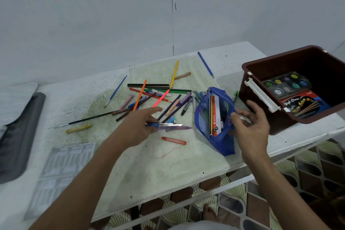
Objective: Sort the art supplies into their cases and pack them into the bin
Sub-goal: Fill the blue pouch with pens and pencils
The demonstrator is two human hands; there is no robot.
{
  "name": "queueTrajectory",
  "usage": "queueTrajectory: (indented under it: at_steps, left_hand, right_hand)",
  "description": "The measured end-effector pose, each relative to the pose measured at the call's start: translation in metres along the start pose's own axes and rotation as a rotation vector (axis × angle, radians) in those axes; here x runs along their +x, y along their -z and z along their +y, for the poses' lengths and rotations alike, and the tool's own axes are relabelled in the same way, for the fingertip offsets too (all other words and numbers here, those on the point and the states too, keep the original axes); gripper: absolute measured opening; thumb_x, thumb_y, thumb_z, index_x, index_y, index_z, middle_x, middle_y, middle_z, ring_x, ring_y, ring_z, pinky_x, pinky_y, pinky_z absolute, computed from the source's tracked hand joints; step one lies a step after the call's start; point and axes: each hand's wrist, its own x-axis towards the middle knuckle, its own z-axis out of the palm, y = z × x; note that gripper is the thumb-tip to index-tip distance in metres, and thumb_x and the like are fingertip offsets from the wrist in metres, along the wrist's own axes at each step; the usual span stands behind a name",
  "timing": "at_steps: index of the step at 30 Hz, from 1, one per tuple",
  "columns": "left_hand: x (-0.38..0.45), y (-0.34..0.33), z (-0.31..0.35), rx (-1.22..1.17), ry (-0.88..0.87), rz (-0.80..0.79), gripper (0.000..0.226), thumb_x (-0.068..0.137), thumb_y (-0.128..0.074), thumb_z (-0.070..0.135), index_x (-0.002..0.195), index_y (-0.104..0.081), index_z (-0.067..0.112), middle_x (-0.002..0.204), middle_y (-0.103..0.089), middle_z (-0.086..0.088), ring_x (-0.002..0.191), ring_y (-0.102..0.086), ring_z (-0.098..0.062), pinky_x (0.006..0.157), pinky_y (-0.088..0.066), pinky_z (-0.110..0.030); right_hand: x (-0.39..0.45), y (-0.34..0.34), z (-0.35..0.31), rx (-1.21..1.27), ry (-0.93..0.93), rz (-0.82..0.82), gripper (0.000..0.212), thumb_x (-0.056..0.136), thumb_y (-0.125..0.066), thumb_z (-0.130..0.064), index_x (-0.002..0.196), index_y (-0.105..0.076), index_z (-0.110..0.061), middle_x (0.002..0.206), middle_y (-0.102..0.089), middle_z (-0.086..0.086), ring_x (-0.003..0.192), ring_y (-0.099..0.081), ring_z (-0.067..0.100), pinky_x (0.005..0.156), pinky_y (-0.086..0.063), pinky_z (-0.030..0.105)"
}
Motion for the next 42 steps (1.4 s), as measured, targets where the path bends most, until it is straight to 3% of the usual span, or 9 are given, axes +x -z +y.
queueTrajectory:
  at_steps: [4,9,13,16,21,29,34,36,42]
  left_hand:
    - [-0.001,0.013,0.021,-0.162,-0.004,0.031,0.066,0.081,-0.075,0.024,0.139,-0.044,0.029,0.100,-0.073,0.010,0.092,-0.065,-0.001,0.088,-0.033,-0.010]
    - [0.020,-0.008,0.070,-0.428,0.064,-0.148,0.077,0.076,-0.079,0.016,0.142,-0.040,0.011,0.104,-0.073,-0.003,0.083,-0.068,-0.006,0.061,-0.050,-0.020]
    - [0.036,-0.043,0.102,-0.496,0.085,-0.103,0.083,0.075,-0.080,0.017,0.145,-0.034,0.011,0.105,-0.073,-0.005,0.094,-0.068,-0.013,0.088,-0.053,-0.037]
    - [0.033,-0.056,0.118,-0.692,-0.004,-0.192,0.078,0.079,-0.076,0.018,0.145,-0.034,0.021,0.111,-0.071,-0.001,0.096,-0.067,-0.007,0.095,-0.050,-0.033]
    - [0.044,-0.056,0.100,-0.346,-0.005,0.194,0.040,0.087,-0.058,0.020,0.127,-0.054,0.016,0.099,-0.065,0.012,0.091,-0.064,-0.013,0.081,-0.049,-0.026]
    - [0.064,-0.075,0.089,-0.301,0.064,0.121,0.057,0.086,-0.062,0.016,0.138,-0.040,0.012,0.088,-0.068,-0.008,0.087,-0.063,-0.019,0.073,-0.042,-0.025]
    - [0.067,-0.049,0.098,-0.829,0.062,0.130,0.037,0.091,-0.057,0.016,0.127,-0.050,0.015,0.080,-0.069,-0.012,0.074,-0.067,-0.021,0.070,-0.057,-0.036]
    - [0.072,-0.041,0.097,-1.103,0.134,0.150,0.026,0.096,-0.045,0.014,0.121,-0.053,0.013,0.081,-0.068,-0.011,0.069,-0.065,-0.023,0.062,-0.055,-0.036]
    - [0.085,-0.078,0.104,-0.329,-0.225,0.179,0.042,0.084,-0.061,0.022,0.125,-0.053,0.023,0.106,-0.066,0.005,0.087,-0.063,-0.013,0.077,-0.054,-0.030]
  right_hand:
    - [0.000,0.001,-0.002,0.007,0.003,0.006,0.051,0.089,-0.062,-0.004,0.133,-0.044,-0.021,0.098,-0.062,-0.004,0.074,-0.068,0.004,0.055,-0.056,0.024]
    - [-0.002,0.002,-0.003,0.012,0.001,0.017,0.049,0.089,-0.062,-0.005,0.133,-0.044,-0.020,0.099,-0.062,-0.003,0.073,-0.067,0.004,0.053,-0.056,0.023]
    - [-0.003,0.004,-0.004,0.000,0.001,0.017,0.050,0.089,-0.062,-0.006,0.133,-0.044,-0.021,0.102,-0.063,-0.001,0.078,-0.068,0.009,0.058,-0.059,0.029]
    - [-0.002,0.007,-0.002,-0.027,0.016,0.028,0.050,0.088,-0.063,-0.007,0.133,-0.045,-0.020,0.103,-0.064,0.000,0.081,-0.067,0.019,0.063,-0.060,0.041]
    - [0.000,0.014,0.002,-0.068,0.013,0.061,0.048,0.088,-0.065,-0.013,0.131,-0.048,-0.026,0.100,-0.065,-0.005,0.087,-0.066,0.032,0.068,-0.056,0.058]
    - [-0.002,0.009,-0.002,-0.067,-0.028,-0.014,0.038,0.093,-0.058,-0.012,0.116,-0.051,-0.041,0.113,-0.064,-0.004,0.099,-0.067,0.014,0.079,-0.058,0.048]
    - [-0.004,0.007,-0.031,-0.045,0.035,-0.044,0.038,0.096,-0.050,-0.005,0.122,-0.049,-0.032,0.112,-0.069,0.003,0.093,-0.070,0.021,0.074,-0.058,0.053]
    - [-0.002,0.007,-0.054,-0.004,0.076,-0.051,0.039,0.096,-0.048,-0.001,0.122,-0.047,-0.030,0.103,-0.073,0.000,0.091,-0.071,0.017,0.067,-0.060,0.042]
    - [0.030,0.012,-0.125,0.003,0.287,0.065,0.042,0.093,-0.048,0.004,0.129,-0.045,-0.017,0.075,-0.071,-0.012,0.072,-0.068,0.004,0.061,-0.058,0.026]
